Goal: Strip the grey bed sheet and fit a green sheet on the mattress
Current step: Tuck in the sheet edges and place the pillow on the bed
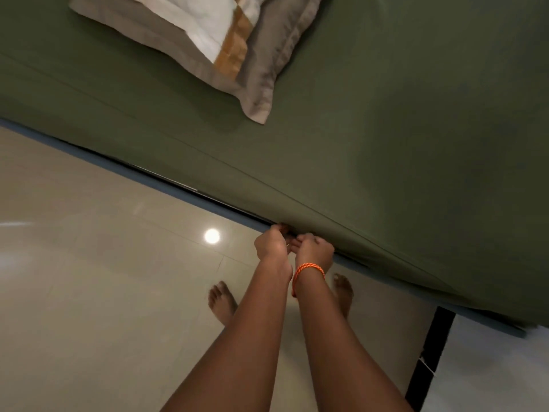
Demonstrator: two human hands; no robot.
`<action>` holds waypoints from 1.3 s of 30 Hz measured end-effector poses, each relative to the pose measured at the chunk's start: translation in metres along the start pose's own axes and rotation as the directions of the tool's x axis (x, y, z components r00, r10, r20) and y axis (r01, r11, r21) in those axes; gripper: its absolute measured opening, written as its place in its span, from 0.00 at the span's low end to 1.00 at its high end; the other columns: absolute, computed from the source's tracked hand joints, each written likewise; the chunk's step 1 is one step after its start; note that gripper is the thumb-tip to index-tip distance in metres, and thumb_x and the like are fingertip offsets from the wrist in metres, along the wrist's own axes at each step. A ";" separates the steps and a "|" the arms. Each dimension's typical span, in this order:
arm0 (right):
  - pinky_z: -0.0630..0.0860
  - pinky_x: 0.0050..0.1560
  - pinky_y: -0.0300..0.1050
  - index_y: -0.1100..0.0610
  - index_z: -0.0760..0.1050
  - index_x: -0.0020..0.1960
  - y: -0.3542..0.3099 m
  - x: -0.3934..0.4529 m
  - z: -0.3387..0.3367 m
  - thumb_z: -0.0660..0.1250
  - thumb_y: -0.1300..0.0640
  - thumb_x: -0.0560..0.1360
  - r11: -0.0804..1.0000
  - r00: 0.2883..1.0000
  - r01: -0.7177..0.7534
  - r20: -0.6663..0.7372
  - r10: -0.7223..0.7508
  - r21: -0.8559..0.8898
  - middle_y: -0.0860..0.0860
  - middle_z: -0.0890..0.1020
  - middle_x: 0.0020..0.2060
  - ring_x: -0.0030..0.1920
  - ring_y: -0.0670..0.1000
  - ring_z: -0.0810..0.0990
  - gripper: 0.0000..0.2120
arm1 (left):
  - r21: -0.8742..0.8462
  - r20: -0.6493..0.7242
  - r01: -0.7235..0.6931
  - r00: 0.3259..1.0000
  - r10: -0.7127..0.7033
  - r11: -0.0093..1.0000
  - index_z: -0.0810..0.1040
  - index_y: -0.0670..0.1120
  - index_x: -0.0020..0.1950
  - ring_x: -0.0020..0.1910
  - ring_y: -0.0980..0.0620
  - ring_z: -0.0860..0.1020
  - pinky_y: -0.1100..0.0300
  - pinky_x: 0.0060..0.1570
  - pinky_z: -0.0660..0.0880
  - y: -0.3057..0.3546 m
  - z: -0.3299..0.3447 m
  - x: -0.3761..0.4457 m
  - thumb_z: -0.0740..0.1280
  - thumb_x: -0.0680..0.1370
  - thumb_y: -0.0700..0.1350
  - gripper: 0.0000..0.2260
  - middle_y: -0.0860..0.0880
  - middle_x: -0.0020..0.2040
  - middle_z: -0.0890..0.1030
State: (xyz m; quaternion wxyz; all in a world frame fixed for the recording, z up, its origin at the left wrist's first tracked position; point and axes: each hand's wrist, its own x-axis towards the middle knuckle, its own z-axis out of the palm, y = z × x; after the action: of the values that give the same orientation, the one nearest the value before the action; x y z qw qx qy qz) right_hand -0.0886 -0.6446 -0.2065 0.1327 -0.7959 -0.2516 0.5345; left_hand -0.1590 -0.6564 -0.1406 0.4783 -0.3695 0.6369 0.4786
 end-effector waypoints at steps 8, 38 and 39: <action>0.80 0.38 0.43 0.59 0.83 0.46 -0.089 -0.159 0.098 0.61 0.62 0.81 0.955 0.910 0.295 0.316 -0.269 -0.036 0.52 0.87 0.38 0.36 0.48 0.86 0.12 | 0.045 -0.005 -0.230 0.973 0.230 0.972 0.85 0.43 0.55 0.50 0.44 0.86 0.45 0.57 0.83 0.138 -0.111 -0.020 0.64 0.83 0.41 0.10 0.44 0.51 0.87; 0.65 0.62 0.61 0.47 0.77 0.49 -0.517 -0.128 0.392 0.59 0.46 0.82 0.655 0.455 0.617 -0.481 -0.749 -0.436 0.47 0.78 0.48 0.54 0.51 0.74 0.10 | 0.469 0.303 -0.873 0.300 0.904 0.133 0.75 0.53 0.62 0.60 0.55 0.73 0.51 0.63 0.73 0.647 0.139 0.017 0.64 0.84 0.53 0.08 0.58 0.58 0.76; 0.65 0.62 0.60 0.47 0.77 0.50 -0.523 -0.124 0.389 0.60 0.47 0.80 0.662 0.439 0.593 -0.505 -0.743 -0.459 0.48 0.78 0.51 0.56 0.52 0.74 0.08 | 0.486 0.313 -0.864 0.312 0.897 0.131 0.74 0.53 0.65 0.61 0.54 0.73 0.50 0.63 0.73 0.655 0.146 0.022 0.65 0.83 0.55 0.12 0.57 0.59 0.75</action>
State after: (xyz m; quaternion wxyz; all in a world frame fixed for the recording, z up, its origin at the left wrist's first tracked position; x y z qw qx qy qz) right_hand -0.6186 -0.2961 -0.0118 0.3266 -0.7714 -0.5385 0.0912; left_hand -0.7357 -0.3405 -0.0058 0.1731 0.2268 0.8526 0.4377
